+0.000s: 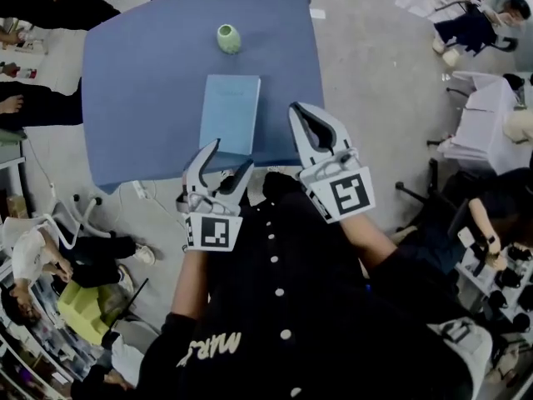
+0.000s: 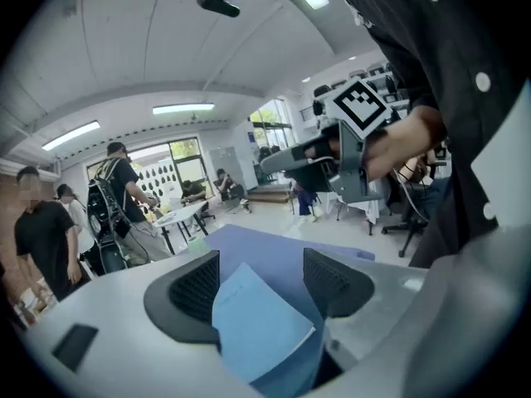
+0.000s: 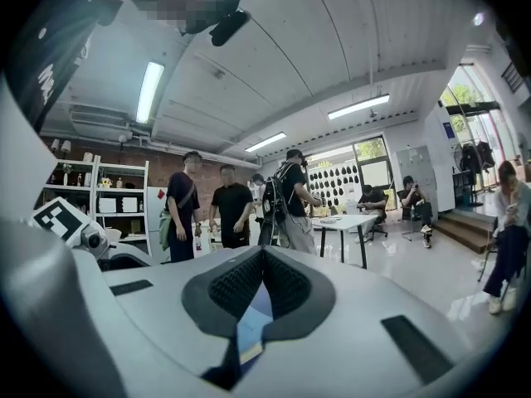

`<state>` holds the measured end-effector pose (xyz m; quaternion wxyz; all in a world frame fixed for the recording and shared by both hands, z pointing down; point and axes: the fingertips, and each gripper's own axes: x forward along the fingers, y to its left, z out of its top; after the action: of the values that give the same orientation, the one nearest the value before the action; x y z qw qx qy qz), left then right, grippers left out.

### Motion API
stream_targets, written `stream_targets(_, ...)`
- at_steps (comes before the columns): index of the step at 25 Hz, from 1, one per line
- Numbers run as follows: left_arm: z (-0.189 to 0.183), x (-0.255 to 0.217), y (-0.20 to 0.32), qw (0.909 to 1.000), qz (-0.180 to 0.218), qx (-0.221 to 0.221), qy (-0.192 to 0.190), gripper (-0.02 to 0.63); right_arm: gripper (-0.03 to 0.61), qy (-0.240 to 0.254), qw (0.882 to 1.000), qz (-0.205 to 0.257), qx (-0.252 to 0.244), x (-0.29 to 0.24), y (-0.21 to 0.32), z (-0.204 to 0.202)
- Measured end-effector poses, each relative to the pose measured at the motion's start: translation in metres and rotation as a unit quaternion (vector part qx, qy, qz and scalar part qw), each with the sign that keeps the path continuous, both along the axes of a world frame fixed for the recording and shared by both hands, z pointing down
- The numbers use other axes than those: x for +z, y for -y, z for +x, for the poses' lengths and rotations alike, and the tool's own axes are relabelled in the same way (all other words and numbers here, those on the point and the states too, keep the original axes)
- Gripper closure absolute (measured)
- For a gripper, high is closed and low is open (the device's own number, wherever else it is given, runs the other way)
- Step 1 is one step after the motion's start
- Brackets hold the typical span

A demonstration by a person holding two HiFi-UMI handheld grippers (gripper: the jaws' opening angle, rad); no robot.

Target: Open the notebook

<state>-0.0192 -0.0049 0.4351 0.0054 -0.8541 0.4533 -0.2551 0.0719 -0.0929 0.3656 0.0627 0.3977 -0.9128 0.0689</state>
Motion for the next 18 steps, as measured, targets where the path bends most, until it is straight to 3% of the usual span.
stream_targets(9, 0.005, 0.126, 0.004, 0.9894, -0.059, 0.105, 0.081, 0.313, 0.574, -0.028, 0.998, -0.062, 0.015, 0.086, 0.009, -0.021)
stream_targets(18, 0.016, 0.181, 0.02, 0.9851, -0.081, 0.115, 0.1, 0.313, 0.572, -0.025, 0.996, -0.088, 0.026, 0.129, 0.016, -0.012)
